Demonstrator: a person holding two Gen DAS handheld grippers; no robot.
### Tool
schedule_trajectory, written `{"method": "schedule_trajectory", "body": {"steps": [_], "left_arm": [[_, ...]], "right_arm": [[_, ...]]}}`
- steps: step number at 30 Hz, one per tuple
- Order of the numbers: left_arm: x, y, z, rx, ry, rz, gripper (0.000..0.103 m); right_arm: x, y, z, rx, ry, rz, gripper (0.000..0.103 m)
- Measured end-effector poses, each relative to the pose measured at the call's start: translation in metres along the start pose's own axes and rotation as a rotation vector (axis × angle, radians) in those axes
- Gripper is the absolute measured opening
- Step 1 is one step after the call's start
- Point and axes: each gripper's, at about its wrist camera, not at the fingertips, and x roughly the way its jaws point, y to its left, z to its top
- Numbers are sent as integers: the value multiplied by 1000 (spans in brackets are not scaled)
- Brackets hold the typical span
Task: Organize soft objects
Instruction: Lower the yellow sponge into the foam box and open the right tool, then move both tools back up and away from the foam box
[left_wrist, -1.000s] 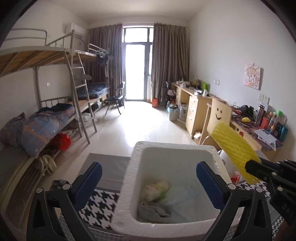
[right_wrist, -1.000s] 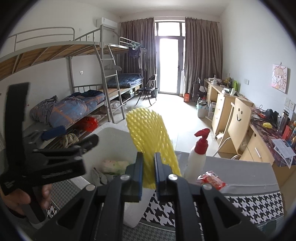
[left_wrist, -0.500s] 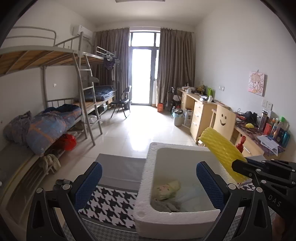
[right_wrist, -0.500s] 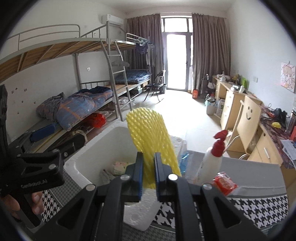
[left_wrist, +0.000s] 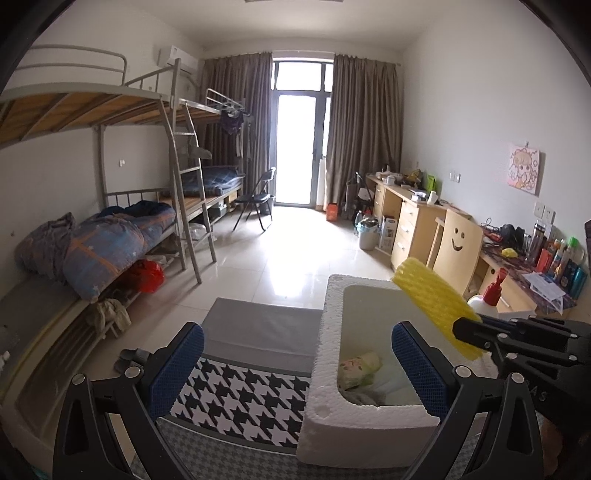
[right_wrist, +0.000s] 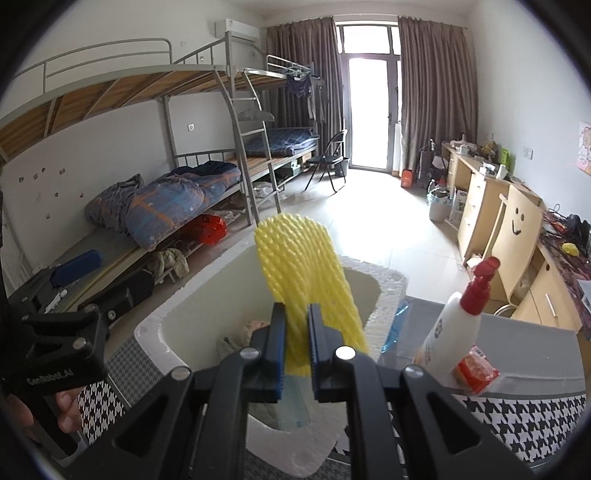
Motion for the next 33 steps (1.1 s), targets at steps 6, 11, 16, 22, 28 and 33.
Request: {"method": "schedule_trajectory", "body": {"steps": [6, 11, 16, 22, 28, 33], "left_arm": [[-4, 3, 0, -6, -7, -2, 102], [-8, 4, -1, -11, -11, -14, 102], [-16, 2, -2, -3, -20, -26, 102], [-27, -1, -5, 4, -43, -18, 102], [-37, -6, -5, 22, -47, -27, 102], [-48, -10, -6, 35, -63, -35, 102]], "right_arm": [[8, 4, 1, -19, 29, 16, 31], [5, 5, -2, -31, 20, 14, 62], [-4, 4, -2, -32, 8, 19, 62], [-16, 5, -3, -34, -17, 9, 62], [-28, 3, -6, -24, -31, -2, 64], [-42, 9, -10, -57, -89, -68, 89]]}}
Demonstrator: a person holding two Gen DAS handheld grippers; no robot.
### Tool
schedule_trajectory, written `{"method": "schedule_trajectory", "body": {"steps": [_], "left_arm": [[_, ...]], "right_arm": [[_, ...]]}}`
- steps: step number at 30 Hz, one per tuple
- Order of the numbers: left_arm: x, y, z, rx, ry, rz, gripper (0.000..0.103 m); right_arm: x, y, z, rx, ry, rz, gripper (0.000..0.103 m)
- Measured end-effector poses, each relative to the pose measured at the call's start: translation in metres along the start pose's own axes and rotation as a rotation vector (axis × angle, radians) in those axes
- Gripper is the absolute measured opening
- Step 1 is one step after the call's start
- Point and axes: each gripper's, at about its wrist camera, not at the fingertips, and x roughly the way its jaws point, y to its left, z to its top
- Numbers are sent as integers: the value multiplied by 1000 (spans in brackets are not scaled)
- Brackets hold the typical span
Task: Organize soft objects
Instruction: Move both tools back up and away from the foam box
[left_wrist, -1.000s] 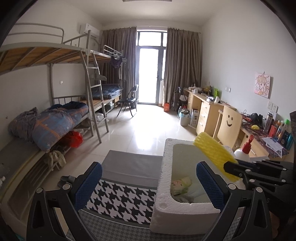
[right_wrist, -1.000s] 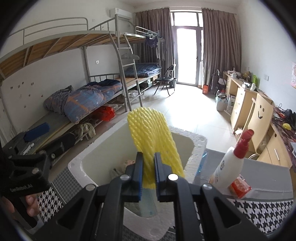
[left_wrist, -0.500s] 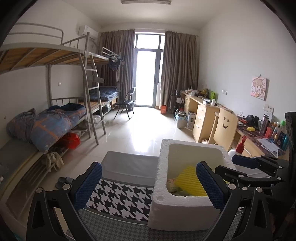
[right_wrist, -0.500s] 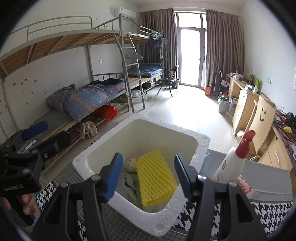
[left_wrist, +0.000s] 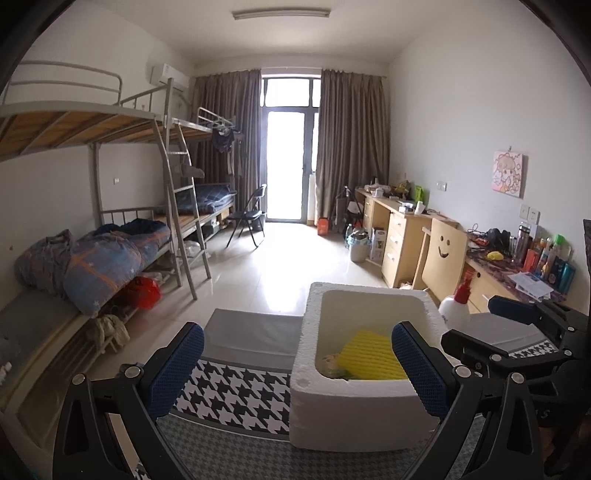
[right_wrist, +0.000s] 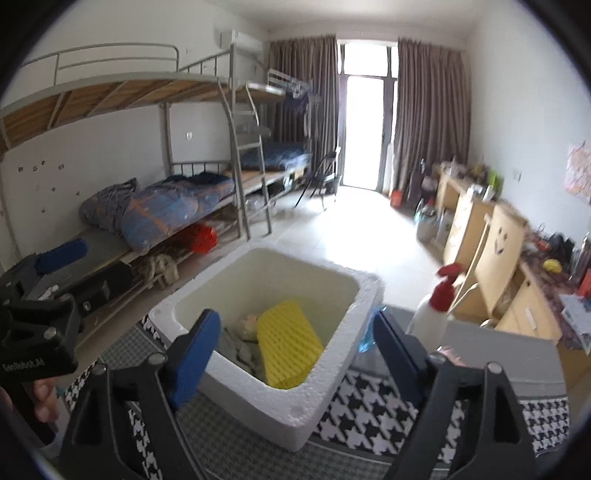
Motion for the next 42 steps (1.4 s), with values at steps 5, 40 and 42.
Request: {"method": "schedule_trajectory", "body": {"steps": [5, 40, 42], "left_arm": [[-11, -4, -2, 6, -10, -14, 102], [-66, -33, -14, 59, -78, -98, 102], [-67, -35, -15, 61, -78, -104, 102]], "right_arm": [[-12, 0, -3, 9, -21, 14, 93], [-83, -20, -36, 75, -120, -39, 94], [-86, -20, -38, 73, -121, -42, 94]]}}
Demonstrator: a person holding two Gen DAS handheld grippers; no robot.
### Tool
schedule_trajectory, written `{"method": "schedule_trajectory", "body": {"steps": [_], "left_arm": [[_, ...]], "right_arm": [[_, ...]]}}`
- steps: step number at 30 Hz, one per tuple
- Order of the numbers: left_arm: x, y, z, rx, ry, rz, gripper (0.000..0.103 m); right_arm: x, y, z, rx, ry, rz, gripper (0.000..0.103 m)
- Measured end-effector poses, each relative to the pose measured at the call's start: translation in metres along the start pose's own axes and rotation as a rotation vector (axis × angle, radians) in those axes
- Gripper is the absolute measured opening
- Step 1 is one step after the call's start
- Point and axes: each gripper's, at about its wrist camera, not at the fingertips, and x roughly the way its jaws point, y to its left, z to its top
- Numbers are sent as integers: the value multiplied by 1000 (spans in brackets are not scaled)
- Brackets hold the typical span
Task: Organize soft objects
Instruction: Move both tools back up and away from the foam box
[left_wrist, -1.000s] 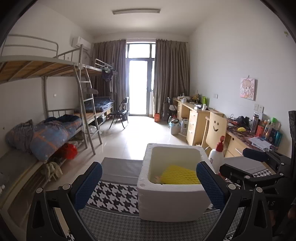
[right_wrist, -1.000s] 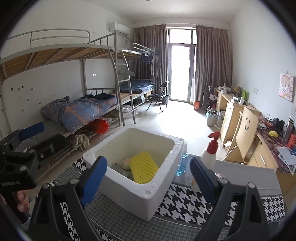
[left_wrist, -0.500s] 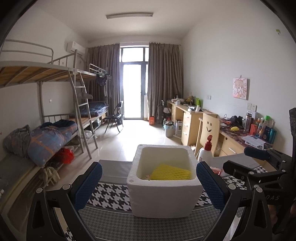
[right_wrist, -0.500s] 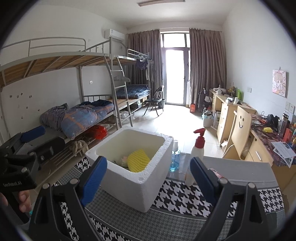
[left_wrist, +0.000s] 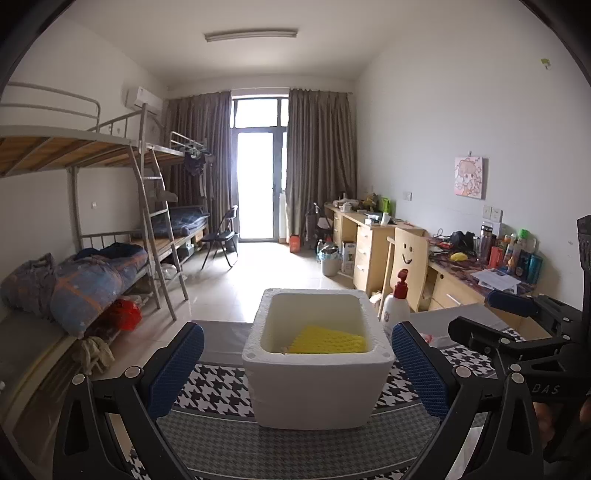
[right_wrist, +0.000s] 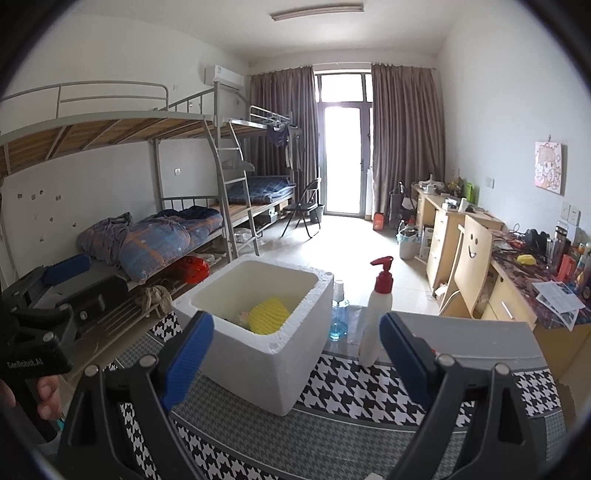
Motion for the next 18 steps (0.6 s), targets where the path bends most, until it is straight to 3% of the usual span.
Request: {"method": "schedule_trajectory", "body": {"steps": [18], "left_arm": [[-12, -7, -15, 6, -5, -31, 102]], "right_arm": [[-29, -10, -17, 12, -34, -33, 94]]}}
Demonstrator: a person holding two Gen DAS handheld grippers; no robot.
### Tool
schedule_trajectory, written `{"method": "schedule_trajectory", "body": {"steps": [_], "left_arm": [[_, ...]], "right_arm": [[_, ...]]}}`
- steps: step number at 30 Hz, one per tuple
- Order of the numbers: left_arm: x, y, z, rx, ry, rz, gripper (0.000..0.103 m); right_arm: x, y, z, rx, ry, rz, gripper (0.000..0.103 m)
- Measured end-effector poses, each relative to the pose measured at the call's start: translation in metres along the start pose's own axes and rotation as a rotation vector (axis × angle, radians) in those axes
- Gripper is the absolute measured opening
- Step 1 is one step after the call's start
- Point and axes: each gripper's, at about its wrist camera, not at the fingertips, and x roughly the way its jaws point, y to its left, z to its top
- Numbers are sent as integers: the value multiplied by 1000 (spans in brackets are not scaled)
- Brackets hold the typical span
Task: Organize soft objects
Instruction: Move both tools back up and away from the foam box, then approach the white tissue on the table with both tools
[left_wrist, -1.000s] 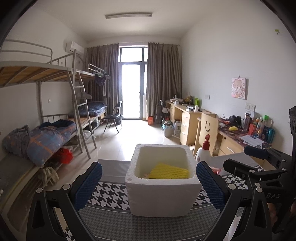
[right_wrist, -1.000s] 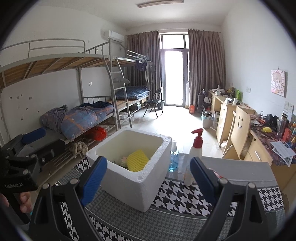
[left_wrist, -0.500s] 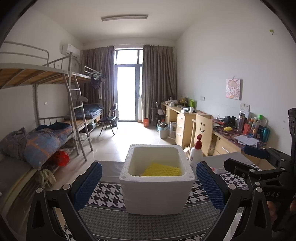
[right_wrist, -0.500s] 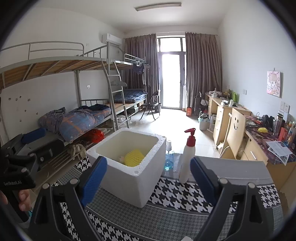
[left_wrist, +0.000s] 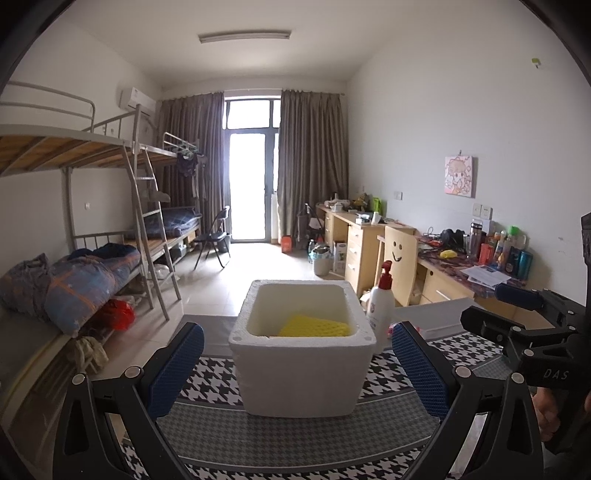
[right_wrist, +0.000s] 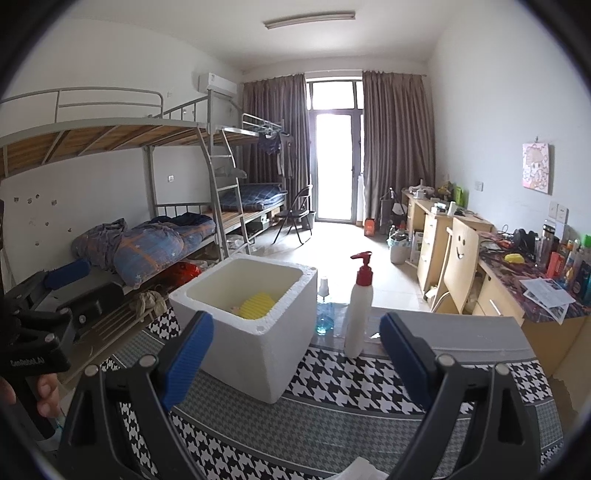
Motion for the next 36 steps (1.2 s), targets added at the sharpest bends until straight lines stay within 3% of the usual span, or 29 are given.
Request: {"method": "schedule_trajectory", "body": {"steps": [11, 36], "left_arm": [[-7, -11, -9, 21, -21, -11, 102], [-14, -35, -31, 21, -18, -138, 102]], "right_arm": [[-15, -8, -15, 16, -7, -20, 94], [-33, -17, -38, 32, -15, -48, 94]]}}
